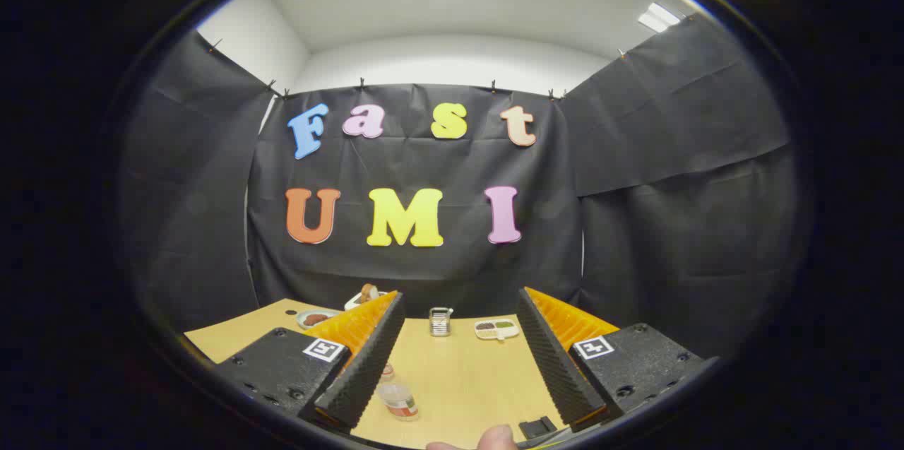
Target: Take the bottle from table, then pour the juice into the cup, finally place the bottle on the coaster
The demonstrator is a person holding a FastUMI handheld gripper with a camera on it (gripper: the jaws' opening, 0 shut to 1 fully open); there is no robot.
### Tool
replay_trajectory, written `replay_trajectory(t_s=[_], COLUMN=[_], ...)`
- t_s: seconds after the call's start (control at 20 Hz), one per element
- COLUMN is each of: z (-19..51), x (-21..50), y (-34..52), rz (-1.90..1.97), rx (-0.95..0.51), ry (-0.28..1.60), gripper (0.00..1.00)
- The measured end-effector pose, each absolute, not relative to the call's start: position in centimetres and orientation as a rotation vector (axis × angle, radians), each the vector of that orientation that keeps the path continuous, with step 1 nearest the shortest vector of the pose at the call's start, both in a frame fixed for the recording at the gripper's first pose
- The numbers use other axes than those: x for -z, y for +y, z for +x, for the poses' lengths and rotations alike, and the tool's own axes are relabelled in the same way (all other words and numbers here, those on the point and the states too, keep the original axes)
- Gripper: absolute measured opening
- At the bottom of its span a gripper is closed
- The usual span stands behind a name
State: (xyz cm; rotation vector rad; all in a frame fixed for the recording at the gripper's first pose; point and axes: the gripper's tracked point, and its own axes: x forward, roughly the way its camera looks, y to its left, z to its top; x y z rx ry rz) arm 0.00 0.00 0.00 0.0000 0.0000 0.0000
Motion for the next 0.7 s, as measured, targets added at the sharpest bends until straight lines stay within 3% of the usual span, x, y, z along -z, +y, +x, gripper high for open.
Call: replay_trajectory(t_s=[0.7], z=[0.3], x=[0.32], y=[0.2], rz=[-0.014], rx=[0.007], ry=[0.005], gripper=[1.0])
